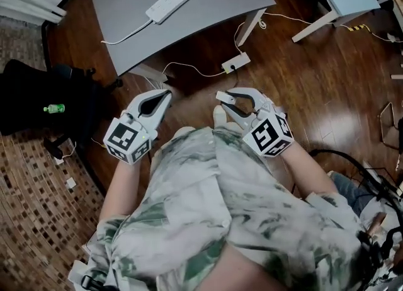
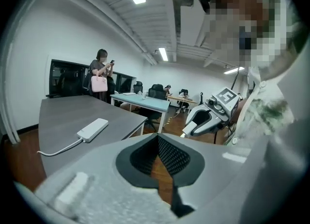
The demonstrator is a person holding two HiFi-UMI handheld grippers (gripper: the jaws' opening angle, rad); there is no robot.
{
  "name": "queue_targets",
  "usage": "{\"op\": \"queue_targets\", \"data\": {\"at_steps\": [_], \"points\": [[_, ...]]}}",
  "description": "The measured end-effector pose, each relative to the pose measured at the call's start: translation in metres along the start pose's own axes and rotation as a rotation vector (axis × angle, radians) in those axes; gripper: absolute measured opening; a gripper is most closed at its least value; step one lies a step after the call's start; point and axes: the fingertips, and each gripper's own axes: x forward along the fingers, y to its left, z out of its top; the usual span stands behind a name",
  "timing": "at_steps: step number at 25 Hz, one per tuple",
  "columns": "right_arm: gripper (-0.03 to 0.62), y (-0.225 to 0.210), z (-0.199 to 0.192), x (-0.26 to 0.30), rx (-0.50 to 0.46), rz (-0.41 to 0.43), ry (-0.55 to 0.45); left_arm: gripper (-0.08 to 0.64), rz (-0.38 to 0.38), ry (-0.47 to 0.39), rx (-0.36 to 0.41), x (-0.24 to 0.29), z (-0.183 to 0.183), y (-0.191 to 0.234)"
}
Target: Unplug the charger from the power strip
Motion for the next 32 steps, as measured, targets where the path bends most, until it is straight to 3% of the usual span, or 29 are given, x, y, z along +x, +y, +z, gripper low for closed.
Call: {"op": "queue_targets", "data": {"at_steps": [6,13,19,25,32], "points": [[0.106,0.085,0.036,0.0,0.007,-0.049,-0.042,0.003,-0.093,-0.055,0.047,-0.067,-0.02,-0.055],[0.107,0.195,0.077,0.004,0.046,-0.085,-0.071,0.003,-0.168,-0.075,0.034,-0.154,-0.078,-0.085],[0.107,0.258,0.076,-0.035,0.085,-0.138,-0.031,0.003,-0.198,-0.08,0.069,-0.193,-0.103,-0.127],[0.107,0.321,0.064,-0.082,0.018,-0.144,-0.07,0.003,-0.171,-0.137,0.074,-0.224,-0.114,-0.186],[0.107,0.38,0.012,-0.161,0.061,-0.176,-0.054,0.003,-0.139,-0.176,0.051,-0.225,-0.135,-0.271]]}}
